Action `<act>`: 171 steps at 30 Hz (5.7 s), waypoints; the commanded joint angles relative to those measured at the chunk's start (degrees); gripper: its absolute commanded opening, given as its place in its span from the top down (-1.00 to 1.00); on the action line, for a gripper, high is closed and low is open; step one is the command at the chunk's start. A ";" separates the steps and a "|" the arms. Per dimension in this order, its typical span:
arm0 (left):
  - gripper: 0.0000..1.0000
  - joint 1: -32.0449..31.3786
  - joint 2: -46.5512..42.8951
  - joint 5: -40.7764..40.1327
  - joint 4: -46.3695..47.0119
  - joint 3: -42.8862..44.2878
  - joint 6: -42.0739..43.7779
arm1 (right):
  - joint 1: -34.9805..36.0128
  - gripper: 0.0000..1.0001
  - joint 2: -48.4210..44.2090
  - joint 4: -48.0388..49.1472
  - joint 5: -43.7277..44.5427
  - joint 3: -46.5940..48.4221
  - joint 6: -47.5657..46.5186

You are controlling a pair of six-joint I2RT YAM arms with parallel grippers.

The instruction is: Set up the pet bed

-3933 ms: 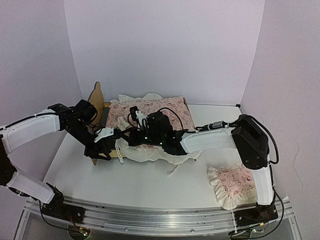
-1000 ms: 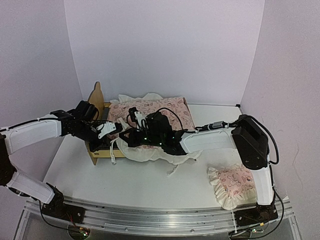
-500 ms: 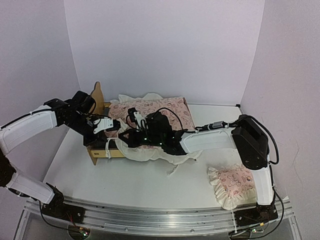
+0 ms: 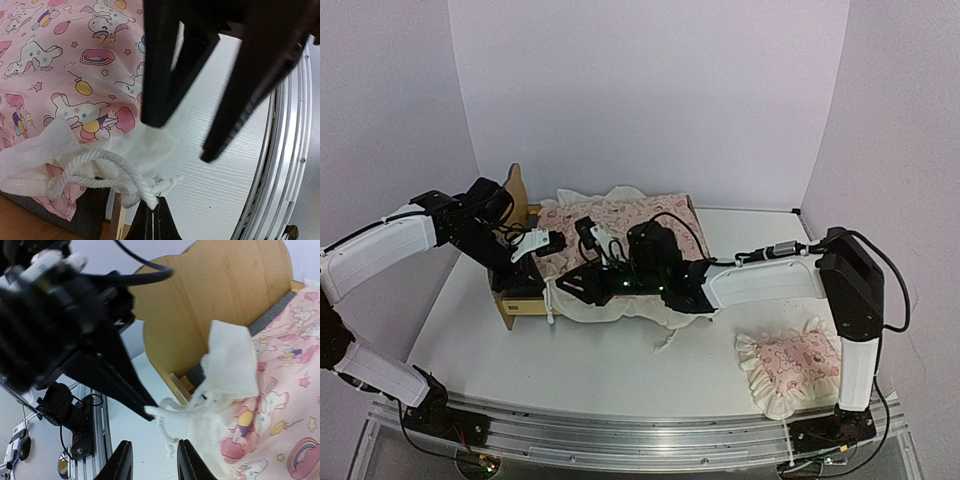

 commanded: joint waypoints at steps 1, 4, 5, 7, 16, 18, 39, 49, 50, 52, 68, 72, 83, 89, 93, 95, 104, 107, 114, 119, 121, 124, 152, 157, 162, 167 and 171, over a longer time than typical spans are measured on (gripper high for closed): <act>1.00 0.17 0.40 2.75 -0.95 1.10 -0.72 | 1.55 0.47 4.31 4.96 -1.36 2.23 -2.92; 1.00 0.18 0.28 2.47 -1.13 0.93 -0.47 | 1.56 0.51 6.23 5.22 0.25 4.52 -3.98; 1.00 0.18 0.21 2.43 -1.12 0.85 -0.44 | 1.56 0.51 6.69 5.22 0.65 5.10 -4.23; 1.00 0.17 0.22 2.69 -0.89 0.82 -0.56 | 1.56 0.52 7.36 5.18 1.10 6.06 -4.33; 1.00 0.18 0.82 2.17 0.06 1.71 -1.41 | 1.57 0.51 10.06 5.73 0.26 6.47 -3.50; 1.00 0.18 1.05 1.99 0.62 1.98 -2.51 | 1.54 0.48 9.44 8.85 -0.33 4.16 -2.64; 1.00 0.19 1.56 2.55 1.18 2.13 -3.12 | 1.57 0.60 13.35 20.49 2.54 2.30 6.37; 1.00 0.18 1.36 -2.39 0.32 2.67 -0.44 | 1.49 1.00 12.45 17.88 4.65 1.73 5.62; 1.00 0.18 1.08 -4.79 0.31 2.77 1.09 | 1.49 1.00 11.61 17.25 5.66 0.73 5.21; 1.00 0.19 0.46 -11.16 1.11 2.73 5.58 | 1.45 1.00 10.15 15.22 7.65 -1.40 3.89; 1.00 0.18 -0.62 -29.96 14.97 2.88 18.25 | 1.46 1.00 5.86 6.69 8.03 -3.41 -0.62; 1.00 0.18 0.13 -26.09 12.98 3.49 15.88 | 1.47 1.00 5.76 6.48 7.92 -3.39 -0.91; 1.00 0.18 0.66 -14.34 0.50 4.44 7.31 | 1.50 1.00 5.31 5.84 7.88 -3.54 -1.45; 1.00 0.18 -0.08 -17.34 -1.98 2.05 6.98 | 1.55 0.99 6.63 1.96 5.72 0.03 -2.02; 1.00 0.18 0.12 -18.83 0.92 0.69 6.12 | 2.33 0.40 6.87 -7.37 2.43 4.09 -6.86; 1.00 0.18 0.66 -19.28 1.31 1.14 5.58 | 2.46 0.24 4.82 -10.84 2.42 5.33 -9.58; 1.00 0.18 0.54 -20.72 3.00 -0.03 4.49 | 2.47 0.04 -0.26 -14.77 9.06 8.87 -18.09; 1.00 0.18 0.52 -21.03 3.05 0.21 4.13 | 2.44 0.01 1.94 -15.38 11.16 10.63 -18.84; 1.00 0.18 0.87 -21.78 3.38 0.84 3.27 | 2.25 -0.02 8.67 -16.22 14.79 16.02 -23.24; 1.00 0.19 1.03 -22.08 3.46 1.01 2.92 | 2.32 0.00 12.01 -16.27 14.65 18.52 -24.41; 1.00 0.19 1.23 -21.97 3.43 1.16 2.55 | 2.29 0.13 13.41 -16.35 15.60 19.16 -24.58; 1.00 0.16 1.38 -21.79 3.12 1.37 1.93 | 2.18 0.73 13.48 -16.22 18.62 19.50 -22.84; 1.00 0.27 6.13 -14.39 6.47 3.98 -3.69 | -3.34 1.00 3.58 -12.31 25.26 11.29 -10.60; 1.00 0.27 7.97 -11.36 4.81 4.83 -3.77 | -3.30 1.00 2.93 -12.31 25.50 10.48 -10.68; 1.00 0.27 9.04 -8.46 5.06 2.65 -3.83 | -3.31 1.00 3.10 -12.29 24.98 10.34 -10.44; 1.00 0.27 10.19 -7.29 3.33 4.44 -4.65 | -3.32 1.00 3.08 -12.31 25.12 10.34 -10.68; 1.00 0.27 9.09 -7.16 0.10 7.58 -4.48 | -3.33 1.00 3.04 -12.31 25.30 10.34 -10.94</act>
